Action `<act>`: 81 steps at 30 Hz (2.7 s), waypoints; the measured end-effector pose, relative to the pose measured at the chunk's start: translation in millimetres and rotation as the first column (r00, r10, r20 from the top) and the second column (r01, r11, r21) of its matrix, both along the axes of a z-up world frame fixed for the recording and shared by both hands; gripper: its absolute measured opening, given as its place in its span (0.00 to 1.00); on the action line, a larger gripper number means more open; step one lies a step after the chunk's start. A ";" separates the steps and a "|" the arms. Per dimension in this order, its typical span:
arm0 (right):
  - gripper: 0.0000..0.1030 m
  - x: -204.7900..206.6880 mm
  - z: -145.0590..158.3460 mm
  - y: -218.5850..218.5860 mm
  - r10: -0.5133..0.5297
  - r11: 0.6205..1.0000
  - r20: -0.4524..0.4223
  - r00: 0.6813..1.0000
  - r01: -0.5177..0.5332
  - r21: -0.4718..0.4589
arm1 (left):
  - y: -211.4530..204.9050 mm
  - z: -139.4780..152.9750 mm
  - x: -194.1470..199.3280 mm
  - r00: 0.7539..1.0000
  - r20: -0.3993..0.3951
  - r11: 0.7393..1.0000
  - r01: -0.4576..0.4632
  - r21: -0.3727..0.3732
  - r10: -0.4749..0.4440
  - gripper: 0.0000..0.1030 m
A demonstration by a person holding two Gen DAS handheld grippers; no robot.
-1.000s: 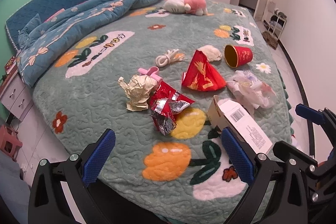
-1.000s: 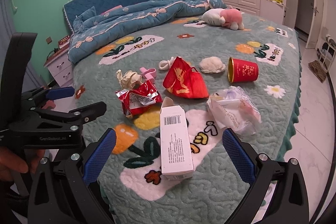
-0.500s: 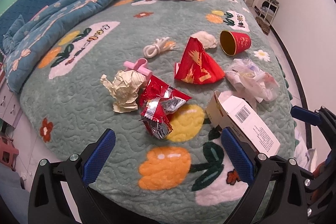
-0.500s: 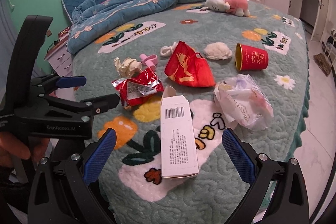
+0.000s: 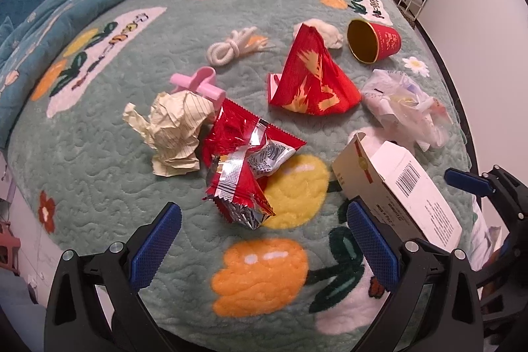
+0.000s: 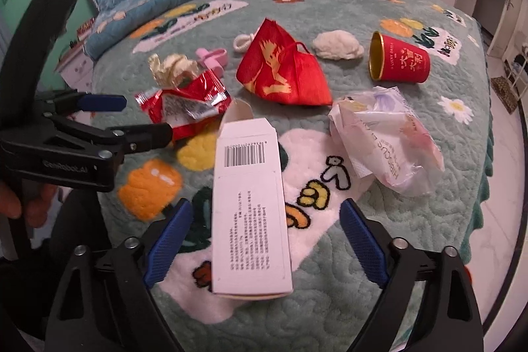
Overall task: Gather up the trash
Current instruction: 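Grasp the white box with the right gripper while the left grasps the red snack wrapper, then carry the box and wrapper in both grippers over the orange bin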
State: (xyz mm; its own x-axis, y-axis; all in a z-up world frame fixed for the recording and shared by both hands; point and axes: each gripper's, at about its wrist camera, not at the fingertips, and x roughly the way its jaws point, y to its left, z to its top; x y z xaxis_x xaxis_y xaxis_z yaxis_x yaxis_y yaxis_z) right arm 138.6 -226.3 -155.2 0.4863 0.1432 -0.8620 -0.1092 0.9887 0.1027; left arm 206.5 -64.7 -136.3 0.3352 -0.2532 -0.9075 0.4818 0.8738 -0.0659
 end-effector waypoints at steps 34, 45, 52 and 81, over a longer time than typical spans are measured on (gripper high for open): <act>0.41 21.5 -26.5 0.8 0.065 0.997 -0.078 0.995 -0.062 0.042 | 5.0 -48.7 46.9 0.984 -0.169 0.995 -0.072 -0.074 0.059 0.67; 0.41 23.2 -26.5 1.4 0.074 0.997 -0.074 0.994 -0.072 0.033 | -10.8 -39.0 44.2 0.994 -0.105 1.000 0.005 -0.011 -0.006 0.54; 0.41 27.8 -25.8 -3.4 0.074 0.997 -0.072 0.995 -0.072 0.037 | -15.9 -39.1 40.2 0.996 -0.079 0.999 0.044 0.020 -0.042 0.44; 0.40 13.6 24.8 -2.7 0.114 0.988 0.070 0.991 -0.121 0.101 | 1.0 28.5 -50.8 0.991 0.094 0.996 0.092 0.005 -0.092 0.08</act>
